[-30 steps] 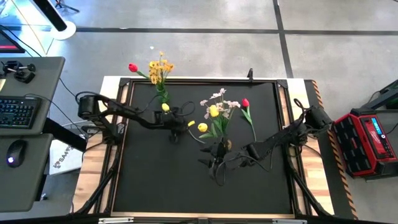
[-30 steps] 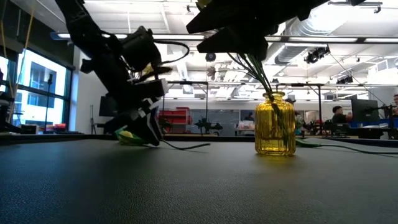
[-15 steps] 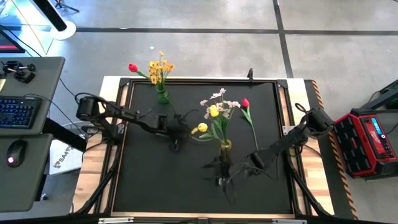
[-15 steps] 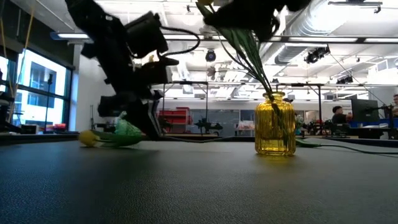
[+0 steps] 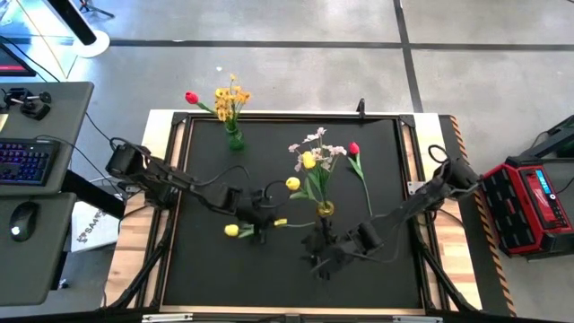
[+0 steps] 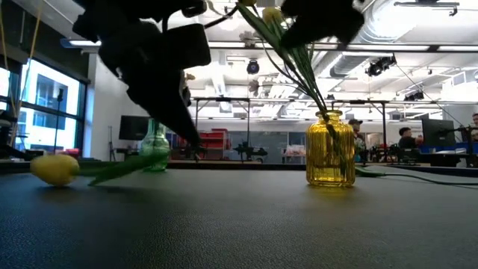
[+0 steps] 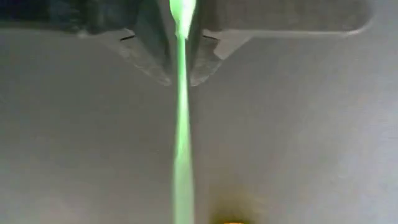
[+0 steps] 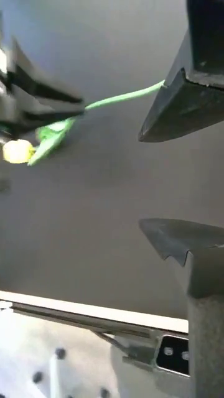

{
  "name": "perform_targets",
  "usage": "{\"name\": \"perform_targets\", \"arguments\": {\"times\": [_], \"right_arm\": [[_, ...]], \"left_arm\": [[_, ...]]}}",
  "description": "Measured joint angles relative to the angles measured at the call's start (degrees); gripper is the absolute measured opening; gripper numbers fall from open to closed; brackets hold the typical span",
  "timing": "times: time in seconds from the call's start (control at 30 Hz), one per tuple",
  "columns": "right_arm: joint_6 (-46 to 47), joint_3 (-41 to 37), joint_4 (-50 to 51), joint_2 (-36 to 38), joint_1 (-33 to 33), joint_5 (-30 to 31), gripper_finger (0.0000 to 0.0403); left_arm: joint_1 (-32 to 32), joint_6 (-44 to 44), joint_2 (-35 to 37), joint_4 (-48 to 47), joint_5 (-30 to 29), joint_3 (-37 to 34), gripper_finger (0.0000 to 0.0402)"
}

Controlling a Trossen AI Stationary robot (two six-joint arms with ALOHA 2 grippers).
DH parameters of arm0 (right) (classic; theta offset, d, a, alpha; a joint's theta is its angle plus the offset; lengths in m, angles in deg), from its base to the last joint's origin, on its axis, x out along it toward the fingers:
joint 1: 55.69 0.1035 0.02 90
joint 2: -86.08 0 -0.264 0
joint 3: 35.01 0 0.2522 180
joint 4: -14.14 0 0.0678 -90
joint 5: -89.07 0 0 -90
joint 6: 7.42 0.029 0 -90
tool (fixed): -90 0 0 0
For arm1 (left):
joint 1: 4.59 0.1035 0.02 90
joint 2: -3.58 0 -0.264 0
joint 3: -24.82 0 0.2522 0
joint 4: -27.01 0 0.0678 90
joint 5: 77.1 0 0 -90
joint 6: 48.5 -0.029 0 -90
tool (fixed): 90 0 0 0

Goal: Sort flowers into vase by color
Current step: Put the yellow tulip into the yellow vase

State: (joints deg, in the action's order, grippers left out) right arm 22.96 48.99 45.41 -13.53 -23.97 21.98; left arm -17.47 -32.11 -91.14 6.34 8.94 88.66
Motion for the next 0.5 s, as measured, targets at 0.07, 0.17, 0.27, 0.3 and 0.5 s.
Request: {"name": "perform_targets", "arguments": {"times": [0.07,0.17,0.27,0.3,0.5], "right_arm": [[-0.7,0.0,-1.6,-1.8,-0.8,-2.9,0.0199],[-2.1,0.0,-5.4,-5.0,-1.9,-5.2,0.0199],[-3.7,1.8,-6.5,-8.8,-2.8,-4.6,0.0199],[-3.7,3.0,-6.2,-10.1,-3.2,-4.3,0.0199],[-3.9,12.2,-1.2,-17.6,-6.4,-4.3,0.0199]], "left_arm": [[0.2,0.5,0.0,-0.6,1.8,0.0,0.0075],[0.4,2.7,0.0,-2.2,4.7,0.0,0.0118],[0.3,7.7,1.8,-5.9,6.3,-0.1,0.0149],[0.0,10.4,2.9,-7.1,5.8,-0.1,0.0155],[-8.6,19.7,11.2,-17.2,-11.8,-0.1,0.0156]]}}
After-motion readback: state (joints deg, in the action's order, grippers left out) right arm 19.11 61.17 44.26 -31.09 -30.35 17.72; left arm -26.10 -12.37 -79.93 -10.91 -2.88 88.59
